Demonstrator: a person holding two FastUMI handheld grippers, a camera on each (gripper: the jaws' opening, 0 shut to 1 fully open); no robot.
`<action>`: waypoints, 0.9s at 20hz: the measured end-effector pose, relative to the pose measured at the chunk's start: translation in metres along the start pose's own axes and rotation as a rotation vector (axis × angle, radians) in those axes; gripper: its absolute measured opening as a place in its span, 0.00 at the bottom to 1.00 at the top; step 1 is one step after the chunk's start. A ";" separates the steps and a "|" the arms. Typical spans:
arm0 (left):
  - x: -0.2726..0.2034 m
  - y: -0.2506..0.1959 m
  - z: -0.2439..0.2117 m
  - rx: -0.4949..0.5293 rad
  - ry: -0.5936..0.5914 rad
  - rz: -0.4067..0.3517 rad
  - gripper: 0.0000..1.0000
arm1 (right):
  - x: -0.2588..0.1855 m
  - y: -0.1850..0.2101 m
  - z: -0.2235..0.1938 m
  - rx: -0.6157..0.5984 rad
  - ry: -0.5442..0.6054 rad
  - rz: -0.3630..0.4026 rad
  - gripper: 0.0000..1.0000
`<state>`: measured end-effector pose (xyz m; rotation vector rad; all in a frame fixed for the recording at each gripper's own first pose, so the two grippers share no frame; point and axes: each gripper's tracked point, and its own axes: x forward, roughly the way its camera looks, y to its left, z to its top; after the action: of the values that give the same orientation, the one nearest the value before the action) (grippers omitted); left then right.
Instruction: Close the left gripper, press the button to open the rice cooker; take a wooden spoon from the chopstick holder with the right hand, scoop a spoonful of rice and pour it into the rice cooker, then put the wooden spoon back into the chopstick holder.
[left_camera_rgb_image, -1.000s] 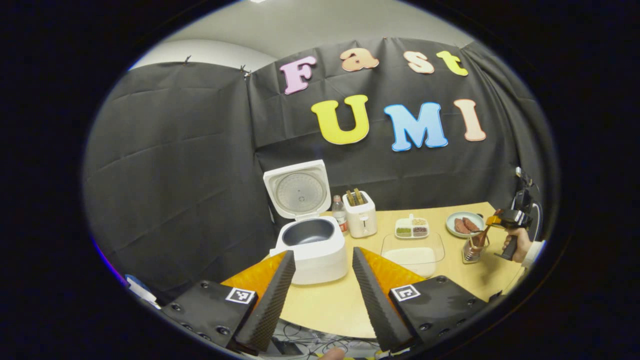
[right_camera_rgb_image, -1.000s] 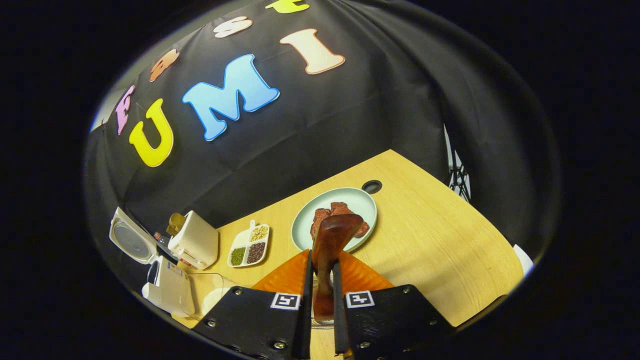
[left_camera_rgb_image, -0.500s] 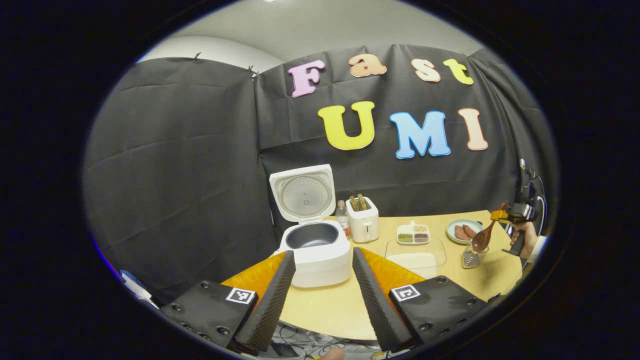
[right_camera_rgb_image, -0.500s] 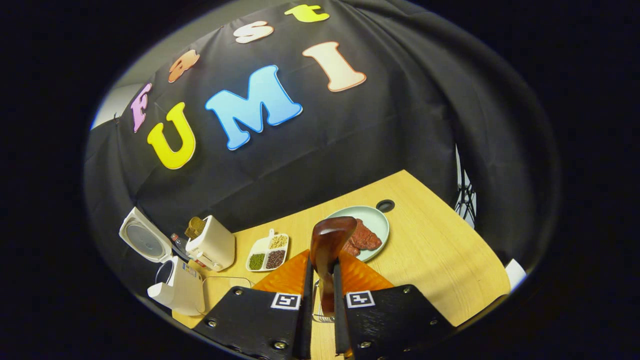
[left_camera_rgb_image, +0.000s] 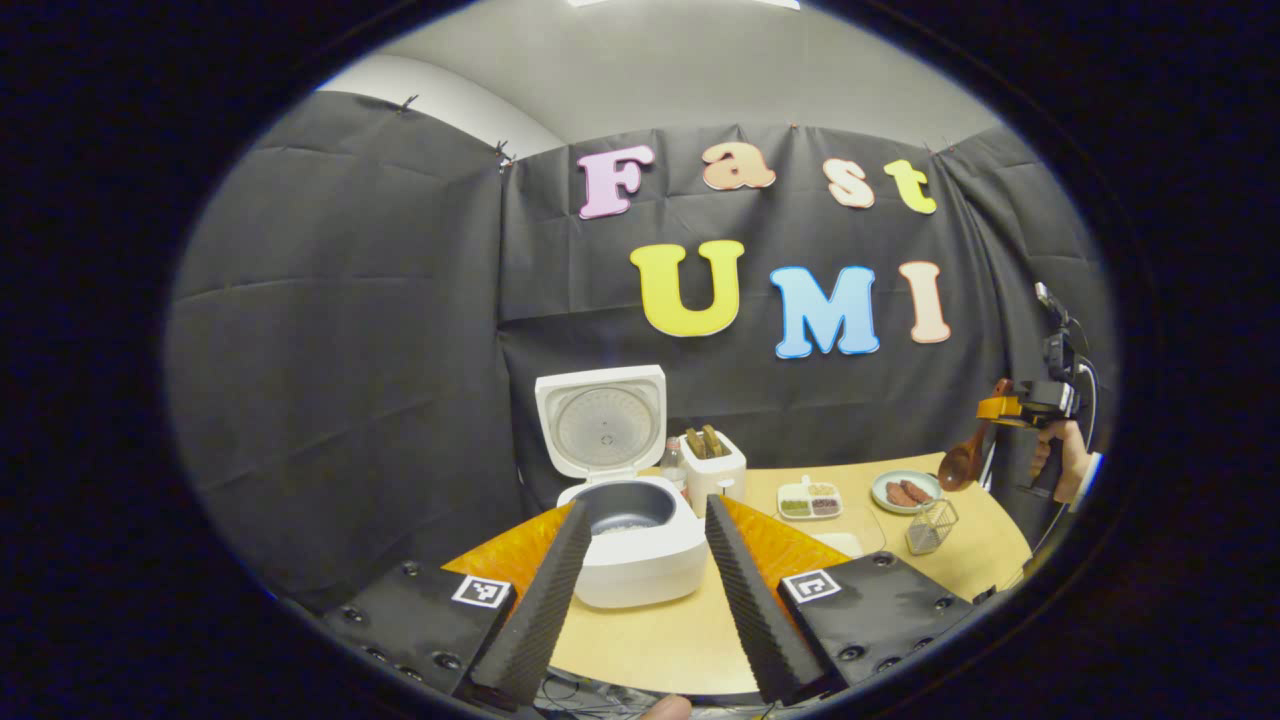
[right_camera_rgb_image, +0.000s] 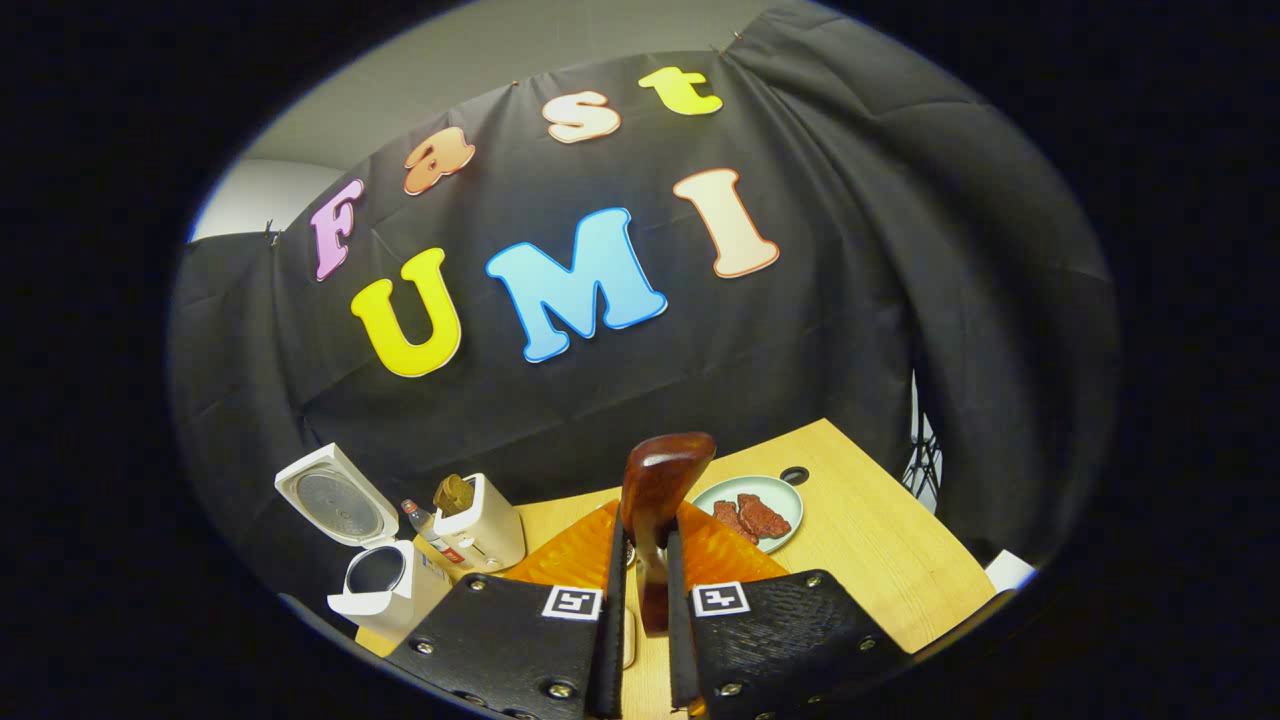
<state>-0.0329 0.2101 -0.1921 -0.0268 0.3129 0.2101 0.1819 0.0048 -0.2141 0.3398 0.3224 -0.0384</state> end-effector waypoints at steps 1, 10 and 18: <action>0.002 0.009 0.002 -0.007 -0.008 -0.013 0.79 | -0.012 0.011 0.003 -0.013 -0.021 -0.007 0.19; 0.010 0.082 0.010 -0.061 -0.050 0.010 0.85 | -0.023 0.123 -0.034 -0.042 0.004 0.095 0.19; 0.002 0.107 -0.002 -0.031 -0.010 0.128 0.84 | 0.064 0.148 -0.123 -0.097 0.192 0.149 0.14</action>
<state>-0.0535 0.3146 -0.1942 -0.0364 0.3015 0.3420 0.2180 0.1868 -0.2967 0.2708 0.4863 0.1563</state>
